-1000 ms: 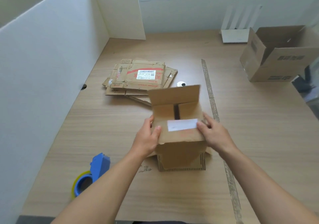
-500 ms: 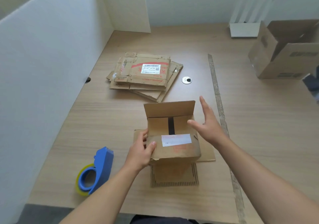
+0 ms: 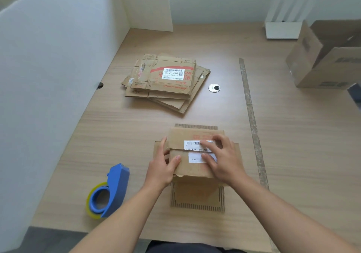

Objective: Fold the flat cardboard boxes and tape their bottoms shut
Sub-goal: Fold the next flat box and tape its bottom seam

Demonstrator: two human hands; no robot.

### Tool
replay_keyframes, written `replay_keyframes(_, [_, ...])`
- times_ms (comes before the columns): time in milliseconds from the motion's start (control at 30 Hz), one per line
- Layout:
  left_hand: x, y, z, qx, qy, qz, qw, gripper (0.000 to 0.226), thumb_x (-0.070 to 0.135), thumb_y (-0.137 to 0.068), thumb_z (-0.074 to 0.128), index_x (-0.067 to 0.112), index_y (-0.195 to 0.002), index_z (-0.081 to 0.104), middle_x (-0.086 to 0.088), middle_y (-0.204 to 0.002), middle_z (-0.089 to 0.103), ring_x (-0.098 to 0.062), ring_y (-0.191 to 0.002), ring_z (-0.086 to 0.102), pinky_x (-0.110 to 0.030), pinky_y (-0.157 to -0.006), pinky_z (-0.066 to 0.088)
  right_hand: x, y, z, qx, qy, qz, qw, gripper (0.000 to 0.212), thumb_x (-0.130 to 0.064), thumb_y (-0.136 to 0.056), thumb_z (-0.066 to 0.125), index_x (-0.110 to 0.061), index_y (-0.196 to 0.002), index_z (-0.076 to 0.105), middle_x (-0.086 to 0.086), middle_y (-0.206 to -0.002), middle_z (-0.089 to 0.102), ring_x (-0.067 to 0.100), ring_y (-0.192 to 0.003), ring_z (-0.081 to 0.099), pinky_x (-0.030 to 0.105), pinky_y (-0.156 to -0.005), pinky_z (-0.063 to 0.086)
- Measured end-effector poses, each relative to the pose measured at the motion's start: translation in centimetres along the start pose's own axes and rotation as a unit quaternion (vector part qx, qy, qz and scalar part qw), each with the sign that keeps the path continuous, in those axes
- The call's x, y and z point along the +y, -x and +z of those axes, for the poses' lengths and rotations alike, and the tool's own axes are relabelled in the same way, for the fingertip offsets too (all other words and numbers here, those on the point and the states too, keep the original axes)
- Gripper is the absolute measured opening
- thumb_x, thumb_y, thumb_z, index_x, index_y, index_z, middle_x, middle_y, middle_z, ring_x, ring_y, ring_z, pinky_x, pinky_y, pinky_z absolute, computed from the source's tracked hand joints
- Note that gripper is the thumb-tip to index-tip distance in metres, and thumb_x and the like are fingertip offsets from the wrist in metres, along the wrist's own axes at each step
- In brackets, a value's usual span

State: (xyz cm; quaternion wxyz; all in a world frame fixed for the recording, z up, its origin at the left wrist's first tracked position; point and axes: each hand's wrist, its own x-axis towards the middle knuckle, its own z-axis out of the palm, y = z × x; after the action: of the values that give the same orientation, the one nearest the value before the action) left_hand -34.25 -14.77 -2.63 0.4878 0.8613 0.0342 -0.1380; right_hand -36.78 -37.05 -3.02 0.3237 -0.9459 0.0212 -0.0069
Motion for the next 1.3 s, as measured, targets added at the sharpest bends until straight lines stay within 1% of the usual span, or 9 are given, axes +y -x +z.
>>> replay_keyframes(133, [0.0,0.0,0.0,-0.004,-0.04,0.039,0.998,0.062,0.034,-0.095,0.063,0.039,-0.15,0.036,0.003,-0.135,0.058,-0.015,-0.111,0.062,-0.039,-0.099,0.049,0.4,0.0,0.2,0.022,-0.027,0.04,0.999,0.033,-0.038,-0.094,0.062,-0.036,-0.127,0.062,0.002,-0.159,0.017,0.023,-0.146,0.017,0.038,-0.12,0.02])
replay_keyframes(367, [0.6,-0.8,0.0,-0.092,-0.142,0.076,0.983,0.069,0.034,-0.102,0.048,0.028,-0.158,0.008,0.003,-0.152,0.039,-0.015,-0.137,0.037,-0.017,-0.104,0.026,0.2,-0.3,-0.2,0.032,-0.038,0.092,0.995,0.047,-0.039,-0.097,0.058,-0.044,-0.142,0.047,-0.001,-0.164,0.01,0.026,-0.147,0.012,0.042,-0.12,0.018])
replay_keyframes(533, [0.9,-0.8,0.4,-0.052,-0.129,0.069,0.988,0.061,0.03,-0.1,0.053,0.026,-0.154,0.027,0.004,-0.155,0.037,-0.016,-0.138,0.039,-0.02,-0.107,0.028,-1.9,0.2,0.9,0.046,0.173,-0.014,0.984,0.047,-0.038,-0.097,0.055,-0.037,-0.144,0.047,0.002,-0.161,0.028,0.031,-0.151,0.014,0.066,-0.114,0.009])
replay_keyframes(667, [0.9,-1.1,-0.2,-0.057,-0.142,0.065,0.986,0.06,0.037,-0.097,0.058,0.03,-0.151,0.034,0.005,-0.149,0.046,-0.017,-0.129,0.049,-0.031,-0.107,0.039,-2.2,0.9,2.3,-0.047,0.194,-0.012,0.98,0.062,-0.059,-0.099,0.03,-0.034,-0.155,0.023,0.001,-0.167,0.003,0.019,-0.153,-0.004,0.051,-0.119,-0.007])
replay_keyframes(767, [0.5,-1.1,-1.8,-0.076,-0.148,0.093,0.982,0.058,0.04,-0.096,0.059,0.032,-0.149,0.038,0.007,-0.142,0.052,-0.01,-0.128,0.049,-0.026,-0.104,0.037,-1.7,0.7,2.0,-0.075,0.215,-0.017,0.974,0.067,-0.063,-0.098,0.018,-0.034,-0.157,0.007,0.0,-0.166,-0.013,0.016,-0.151,-0.017,0.048,-0.119,-0.014])
replay_keyframes(867, [-0.8,-0.8,-4.3,-0.018,-0.153,0.104,0.983,0.056,0.035,-0.096,0.06,0.025,-0.148,0.041,0.003,-0.134,0.057,-0.012,-0.125,0.05,-0.031,-0.104,0.038,-1.7,0.6,1.8,-0.085,0.216,-0.018,0.972,0.066,-0.061,-0.099,0.017,-0.033,-0.158,0.007,0.0,-0.166,-0.013,0.017,-0.151,-0.018,0.048,-0.117,-0.016])
replay_keyframes(1000, [-4.4,-0.1,-8.8,0.109,-0.277,0.024,0.954,0.061,0.035,-0.093,0.062,0.019,-0.148,0.041,-0.012,-0.125,0.059,-0.03,-0.118,0.052,-0.041,-0.101,0.039,-2.1,0.7,1.8,-0.045,0.195,-0.017,0.98,0.054,-0.051,-0.104,0.026,-0.032,-0.154,0.028,0.001,-0.167,0.006,0.019,-0.153,-0.002,0.047,-0.119,-0.009])
replay_keyframes(1167, [-8.0,2.4,-11.9,0.067,-0.449,-0.14,0.88,0.071,0.059,-0.088,0.051,0.039,-0.15,0.025,-0.007,-0.129,0.049,-0.031,-0.117,0.047,-0.041,-0.095,0.042,-2.1,0.6,1.9,-0.034,0.18,-0.007,0.983,0.051,-0.052,-0.102,0.03,-0.037,-0.151,0.032,-0.003,-0.166,0.009,0.016,-0.153,0.0,0.044,-0.118,-0.011])
replay_keyframes(1300, [-9.6,3.2,-11.2,0.017,-0.439,-0.161,0.884,0.085,0.055,-0.093,0.05,0.039,-0.154,-0.007,-0.011,-0.12,0.049,-0.027,-0.096,0.054,-0.036,-0.081,0.046,-2.1,0.6,1.9,-0.029,0.185,-0.005,0.982,0.052,-0.052,-0.102,0.031,-0.038,-0.151,0.033,-0.004,-0.166,0.01,0.016,-0.153,0.001,0.045,-0.12,-0.008])
